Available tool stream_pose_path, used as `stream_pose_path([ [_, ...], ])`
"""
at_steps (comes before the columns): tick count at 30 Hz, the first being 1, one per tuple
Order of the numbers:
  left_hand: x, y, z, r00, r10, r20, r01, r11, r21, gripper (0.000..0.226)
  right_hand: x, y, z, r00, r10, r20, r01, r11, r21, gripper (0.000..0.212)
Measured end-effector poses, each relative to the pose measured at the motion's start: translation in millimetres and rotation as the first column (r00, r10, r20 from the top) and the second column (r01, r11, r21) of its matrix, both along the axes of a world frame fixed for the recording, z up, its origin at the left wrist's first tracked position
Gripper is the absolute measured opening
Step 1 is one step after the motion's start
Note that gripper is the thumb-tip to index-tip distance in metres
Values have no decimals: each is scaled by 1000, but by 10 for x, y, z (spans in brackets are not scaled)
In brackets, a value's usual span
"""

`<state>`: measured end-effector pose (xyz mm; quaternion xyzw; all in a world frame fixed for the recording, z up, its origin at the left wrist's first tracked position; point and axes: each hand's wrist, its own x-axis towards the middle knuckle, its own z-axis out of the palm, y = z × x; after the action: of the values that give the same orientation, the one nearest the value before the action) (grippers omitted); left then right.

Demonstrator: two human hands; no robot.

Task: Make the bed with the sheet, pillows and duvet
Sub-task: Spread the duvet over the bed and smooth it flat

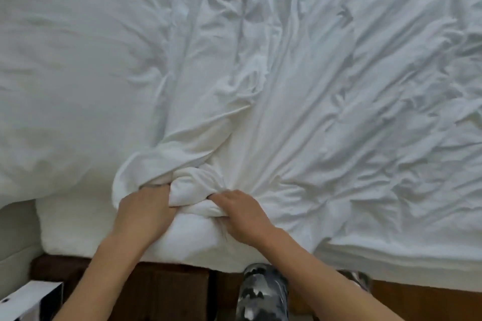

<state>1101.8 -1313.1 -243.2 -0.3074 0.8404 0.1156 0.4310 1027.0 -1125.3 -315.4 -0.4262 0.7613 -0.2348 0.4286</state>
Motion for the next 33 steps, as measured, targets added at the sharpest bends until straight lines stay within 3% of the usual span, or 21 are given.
stream_pose_path([
  [2,94,213,-45,997,53,-60,-49,997,65,50,-21,211,-111,994,5,-109,5,995,96,48],
  [5,122,416,-210,901,403,-160,-323,870,372,49,-165,531,-319,907,-207,-367,312,915,255,49],
  [6,138,444,-267,856,474,-206,-367,838,405,46,-229,598,-358,872,-256,-416,387,882,270,46],
  [8,195,434,-385,804,467,-368,-363,876,317,42,-353,661,-406,879,-256,-402,394,866,309,36],
  [11,272,320,-585,811,237,-535,-233,970,75,52,-495,670,-540,894,-242,-376,373,869,326,27],
  [13,290,227,-709,787,306,-536,-297,949,106,67,-498,651,-603,874,-291,-390,423,850,314,23],
  [15,257,163,-807,707,432,-560,-414,895,167,77,-443,609,-589,854,-323,-407,460,834,304,24],
  [18,81,89,-930,641,541,-544,-513,830,221,96,-313,544,-543,848,-338,-409,465,844,267,42],
  [20,-61,40,-1007,689,548,-474,-506,832,227,110,-209,454,-489,857,-393,-334,445,891,95,58],
  [22,-120,-5,-1109,785,485,-385,-451,874,182,113,-68,343,-473,902,-297,-314,274,955,-114,67],
  [24,-90,-52,-1223,853,457,-251,-430,889,158,112,94,237,-524,920,-101,-380,88,995,-50,87],
  [26,-15,-44,-1271,838,521,-164,-484,847,219,106,181,127,-560,898,23,-440,53,986,159,92],
  [28,70,67,-1237,801,573,-173,-513,806,294,82,175,22,-515,888,104,-447,39,953,299,56],
  [29,116,143,-1189,799,572,-185,-508,807,302,68,186,-17,-481,897,111,-428,25,954,300,40],
  [31,200,257,-1025,824,516,-233,-474,854,214,42,237,-29,-348,940,70,-334,34,954,297,35],
  [33,288,271,-715,847,436,-304,-427,899,99,31,392,44,-154,969,-97,-228,146,966,212,29],
])
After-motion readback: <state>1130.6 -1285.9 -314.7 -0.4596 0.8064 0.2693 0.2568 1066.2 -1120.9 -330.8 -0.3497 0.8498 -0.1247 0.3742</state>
